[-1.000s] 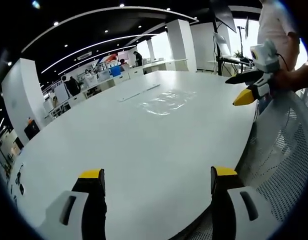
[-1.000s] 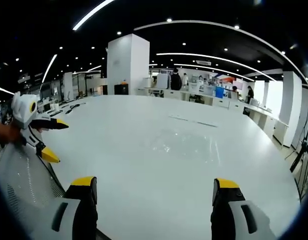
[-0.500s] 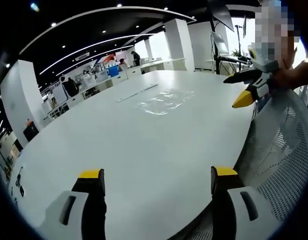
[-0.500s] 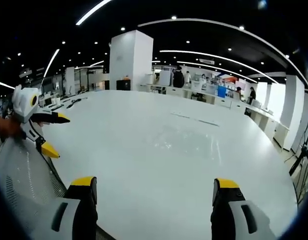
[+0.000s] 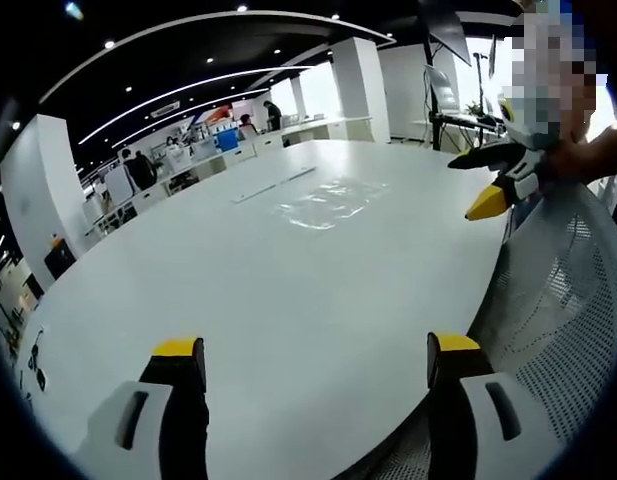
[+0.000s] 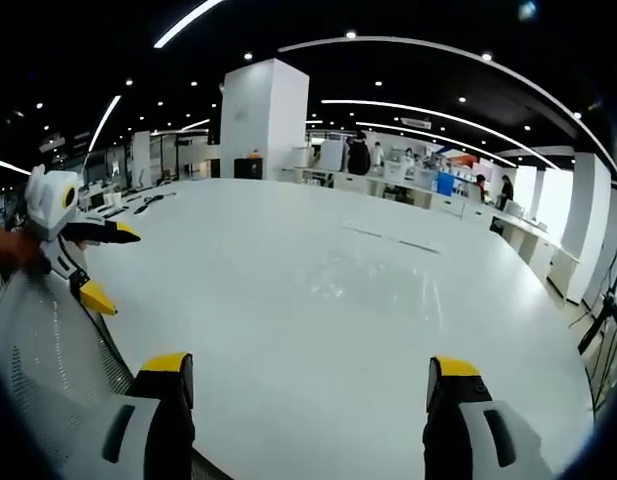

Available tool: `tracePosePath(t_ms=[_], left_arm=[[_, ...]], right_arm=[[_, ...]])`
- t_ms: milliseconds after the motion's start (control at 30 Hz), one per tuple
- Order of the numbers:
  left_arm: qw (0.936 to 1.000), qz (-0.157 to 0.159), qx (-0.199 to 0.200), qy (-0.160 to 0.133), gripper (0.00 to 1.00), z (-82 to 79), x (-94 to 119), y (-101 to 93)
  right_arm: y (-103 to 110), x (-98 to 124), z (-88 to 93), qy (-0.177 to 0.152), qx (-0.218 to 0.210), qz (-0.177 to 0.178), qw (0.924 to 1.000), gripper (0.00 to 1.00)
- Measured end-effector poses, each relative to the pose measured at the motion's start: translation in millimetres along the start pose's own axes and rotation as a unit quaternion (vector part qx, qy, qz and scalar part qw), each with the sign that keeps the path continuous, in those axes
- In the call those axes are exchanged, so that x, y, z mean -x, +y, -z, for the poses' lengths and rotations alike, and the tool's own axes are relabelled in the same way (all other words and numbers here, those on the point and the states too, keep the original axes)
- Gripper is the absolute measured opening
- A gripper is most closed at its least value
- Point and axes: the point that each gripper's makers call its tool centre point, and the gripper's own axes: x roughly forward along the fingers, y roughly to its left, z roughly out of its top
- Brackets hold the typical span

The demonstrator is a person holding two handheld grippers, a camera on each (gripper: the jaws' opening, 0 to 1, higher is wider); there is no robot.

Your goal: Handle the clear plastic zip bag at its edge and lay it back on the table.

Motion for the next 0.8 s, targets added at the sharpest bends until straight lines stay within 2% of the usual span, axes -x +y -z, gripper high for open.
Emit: tracePosePath(t_ms=[200, 367, 800], left_arm=[[0.9999, -0.002, -0.011, -0.003, 0.91, -4.8, 3, 2.5], [1.0000, -0.005, -0.005, -0.005, 0.93, -8.8, 3, 14.2], [0.9998, -0.001, -0.002, -0.019, 0.94, -29.4, 4, 23.7]], right_arm=[[-1, 0, -1.0, -0.001, -0.002, 0.000, 1.0000, 1.00], [-3, 1, -2.0, -0.001, 0.002, 0.003, 1.0000, 1.00], [-5, -4, -12.2, 0.003, 0.011, -0.003, 0.9999, 1.00]])
